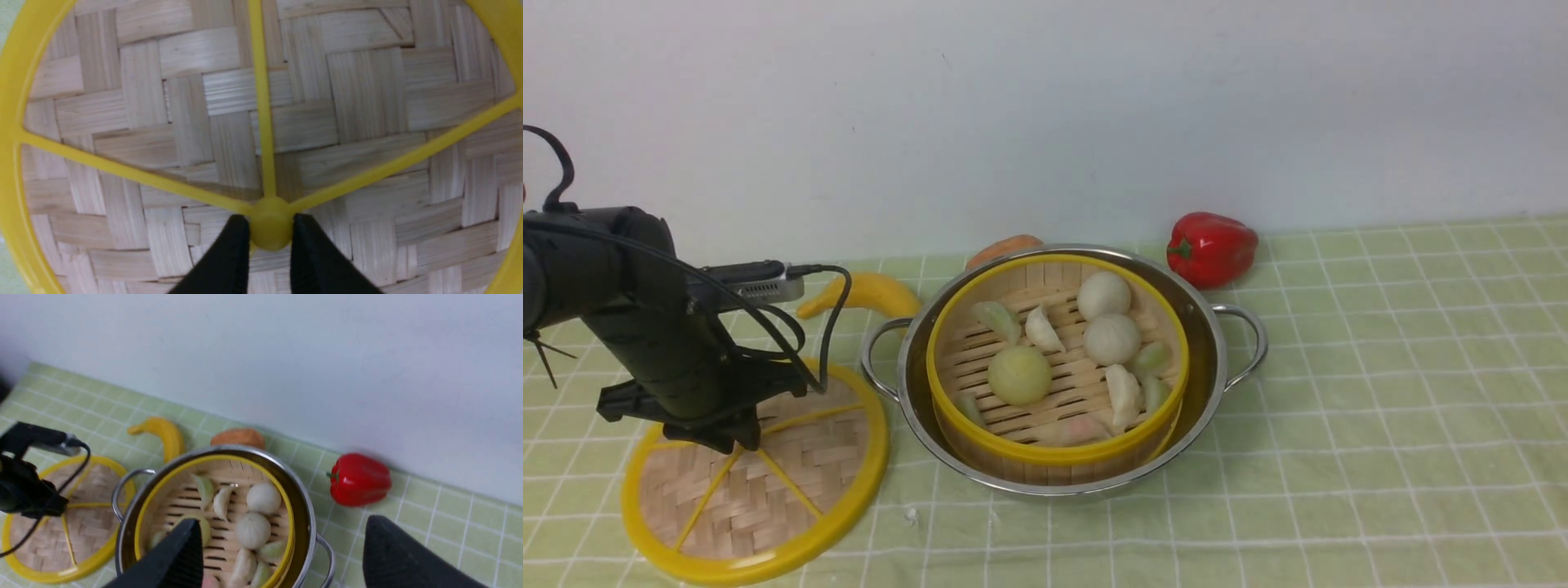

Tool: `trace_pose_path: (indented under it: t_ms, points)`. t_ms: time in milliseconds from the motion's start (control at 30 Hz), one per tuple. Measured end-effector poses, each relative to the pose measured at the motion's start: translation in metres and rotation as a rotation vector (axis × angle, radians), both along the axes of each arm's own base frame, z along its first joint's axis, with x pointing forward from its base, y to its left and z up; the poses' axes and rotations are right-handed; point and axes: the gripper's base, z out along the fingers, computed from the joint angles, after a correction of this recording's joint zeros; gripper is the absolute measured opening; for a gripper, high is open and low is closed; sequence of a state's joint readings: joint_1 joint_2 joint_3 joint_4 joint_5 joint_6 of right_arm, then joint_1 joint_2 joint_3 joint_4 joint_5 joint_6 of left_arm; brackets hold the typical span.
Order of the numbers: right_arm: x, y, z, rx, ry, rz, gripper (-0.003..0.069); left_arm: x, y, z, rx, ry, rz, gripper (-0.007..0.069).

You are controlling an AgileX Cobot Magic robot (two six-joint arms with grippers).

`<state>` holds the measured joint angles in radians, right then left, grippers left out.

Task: Place the steamer in the pot on the green tablecloth, and put the lid on the steamer.
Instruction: 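Grasp the bamboo steamer lid lying on the table by its centre knob, then place the yellow bamboo steamer lid onto the steamer in the pot with the left gripper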

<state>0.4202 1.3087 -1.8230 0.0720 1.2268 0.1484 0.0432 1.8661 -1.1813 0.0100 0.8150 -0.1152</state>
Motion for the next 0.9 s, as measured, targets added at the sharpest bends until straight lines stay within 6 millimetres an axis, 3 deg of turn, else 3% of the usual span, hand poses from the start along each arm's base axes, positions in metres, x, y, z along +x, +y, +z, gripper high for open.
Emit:
trace_pose_path:
  t_ms: [100, 233, 433, 567, 700, 767, 867, 900]
  points:
    - [-0.033, -0.016, -0.001, -0.014, -0.031, 0.001, 0.0508, 0.001, 0.001, 0.001, 0.007, -0.001, -0.002, 0.0108]
    - [-0.062, -0.034, -0.015, -0.061, -0.039, -0.027, 0.0508, 0.003, 0.007, 0.009, 0.040, 0.012, 0.003, 0.0108]
    - [-0.109, -0.068, -0.073, -0.150, 0.010, -0.152, 0.0508, 0.017, 0.040, 0.077, 0.148, -0.058, 0.077, 0.0108]
    - [-0.137, -0.086, -0.105, -0.131, 0.029, -0.226, 0.0508, 0.023, 0.033, 0.127, 0.158, -0.134, 0.042, 0.0108]
    - [-0.154, -0.093, -0.131, -0.070, 0.066, -0.270, 0.0508, 0.033, -0.025, 0.153, 0.094, -0.218, -0.149, 0.0108]
    - [-0.159, -0.094, -0.141, -0.039, 0.088, -0.280, 0.0508, 0.035, -0.074, 0.153, 0.060, -0.248, -0.287, 0.0108]
    - [-0.162, -0.093, -0.146, -0.005, 0.111, -0.280, 0.0508, 0.036, -0.130, 0.144, 0.033, -0.275, -0.429, 0.0108]
    - [-0.162, -0.092, -0.147, 0.004, 0.118, -0.276, 0.0508, 0.034, -0.160, 0.135, 0.023, -0.270, -0.499, 0.0108]
